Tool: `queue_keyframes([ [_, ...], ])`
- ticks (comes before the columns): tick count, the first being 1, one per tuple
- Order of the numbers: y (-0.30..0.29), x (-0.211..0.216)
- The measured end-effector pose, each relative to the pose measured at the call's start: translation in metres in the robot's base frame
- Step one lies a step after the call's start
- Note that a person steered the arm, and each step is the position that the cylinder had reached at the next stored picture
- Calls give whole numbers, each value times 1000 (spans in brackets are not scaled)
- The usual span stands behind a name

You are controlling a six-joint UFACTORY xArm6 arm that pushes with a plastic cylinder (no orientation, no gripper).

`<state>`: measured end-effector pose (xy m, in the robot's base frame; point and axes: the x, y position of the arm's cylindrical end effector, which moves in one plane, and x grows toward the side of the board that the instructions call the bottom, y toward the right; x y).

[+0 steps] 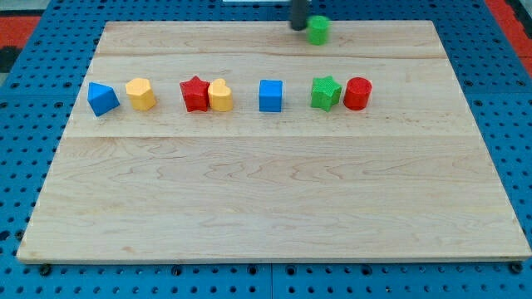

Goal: Slide the green star up a bit

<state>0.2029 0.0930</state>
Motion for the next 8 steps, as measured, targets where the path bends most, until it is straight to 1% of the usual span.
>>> queue_keyframes([
  [1,17,2],
  [2,-48,20],
  [3,-71,105],
  [4,-71,131],
  [6,-71,131],
  [7,-61,139],
  [8,-50,175],
])
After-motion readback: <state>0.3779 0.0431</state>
